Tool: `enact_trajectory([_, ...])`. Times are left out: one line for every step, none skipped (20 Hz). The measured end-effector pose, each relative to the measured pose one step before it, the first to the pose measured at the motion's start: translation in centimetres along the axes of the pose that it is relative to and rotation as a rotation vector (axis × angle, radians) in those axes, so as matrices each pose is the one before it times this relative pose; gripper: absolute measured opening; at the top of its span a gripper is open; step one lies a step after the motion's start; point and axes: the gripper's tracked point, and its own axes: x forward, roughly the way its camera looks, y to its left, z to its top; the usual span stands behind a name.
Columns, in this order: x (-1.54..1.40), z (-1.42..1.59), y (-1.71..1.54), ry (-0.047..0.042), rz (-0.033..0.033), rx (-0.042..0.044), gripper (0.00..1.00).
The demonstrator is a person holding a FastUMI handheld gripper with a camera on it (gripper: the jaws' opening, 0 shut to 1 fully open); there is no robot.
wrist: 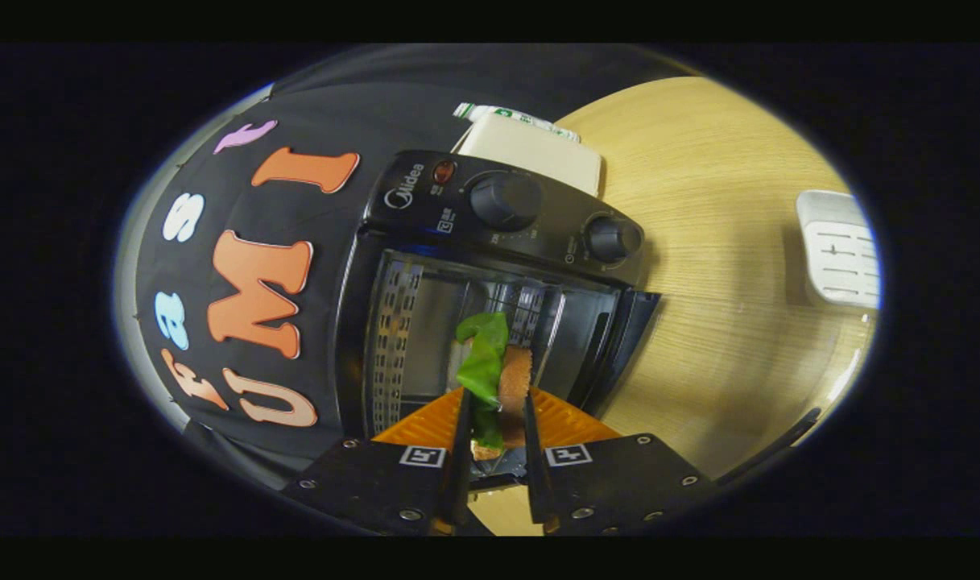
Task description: Open the toaster oven, put the food inside, and close the toaster oven door.
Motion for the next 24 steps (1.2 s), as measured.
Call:
enact_trajectory([0.234, -0.203, -0.232, 0.00604, -0.02059, -0.00580, 0.36])
enact_trajectory([0.197, -0.402, -0.367, 0.01636, -0.02901, -0.01178, 0.39])
enact_trajectory([0.480, -0.607, -0.120, 0.01529, -0.01025, -0.00357, 0.44])
enact_trajectory([-0.184, -0.283, 0.305, 0.01571, 0.00705, -0.00013, 0.48])
enact_trajectory([-0.052, -0.326, 0.178, 0.01020, -0.00103, -0.00295, 0.61])
enact_trajectory([-0.125, -0.236, 0.161, 0.00583, -0.00403, -0.01405, 0.69])
enact_trajectory([-0.213, -0.087, 0.033, 0.00455, -0.00502, -0.01754, 0.80])
enact_trajectory([-0.165, -0.239, -0.205, 0.00811, -0.00887, -0.01811, 0.91])
enact_trajectory([-0.425, -0.030, -0.011, 0.00655, -0.00562, -0.01773, 0.97])
enact_trajectory([-0.561, -0.081, -0.064, 0.00260, -0.00718, -0.02183, 0.97])
enact_trajectory([-0.878, -0.150, -0.099, 0.00343, -0.00661, -0.03607, 0.98])
enact_trajectory([-0.919, -0.161, -0.205, 0.00516, -0.00738, -0.04652, 0.98])
enact_trajectory([-1.219, -0.011, -0.229, -0.00382, -0.00943, -0.05344, 0.98])
enact_trajectory([-1.126, 0.014, -0.210, -0.00135, -0.00567, -0.05577, 0.98])
enact_trajectory([-1.263, -0.297, -0.035, 0.00668, -0.00443, -0.06106, 0.98])
enact_trajectory([-1.293, -0.259, -0.024, 0.00579, 0.00069, -0.06963, 0.98])
enact_trajectory([-1.435, -0.246, 0.059, -0.00191, -0.00400, -0.08594, 0.98])
enact_trajectory([-1.287, -0.030, -0.098, -0.01039, -0.00780, -0.09872, 0.98])
enact_trajectory([-1.236, -0.254, -0.149, -0.00850, -0.01220, -0.10201, 0.98])
enact_trajectory([-1.119, -0.273, -0.120, -0.00245, -0.00518, -0.08821, 0.98])
enact_trajectory([-1.032, -0.494, -0.153, 0.00122, -0.00145, -0.06410, 0.98])
enact_trajectory([-0.963, -0.350, 0.097, -0.00476, 0.00466, -0.04650, 0.99])
enact_trajectory([-1.008, -0.499, 0.023, -0.00684, -0.00141, -0.05116, 0.98])
enact_trajectory([-0.621, -0.351, -0.328, -0.00503, -0.01118, -0.05797, 0.98])
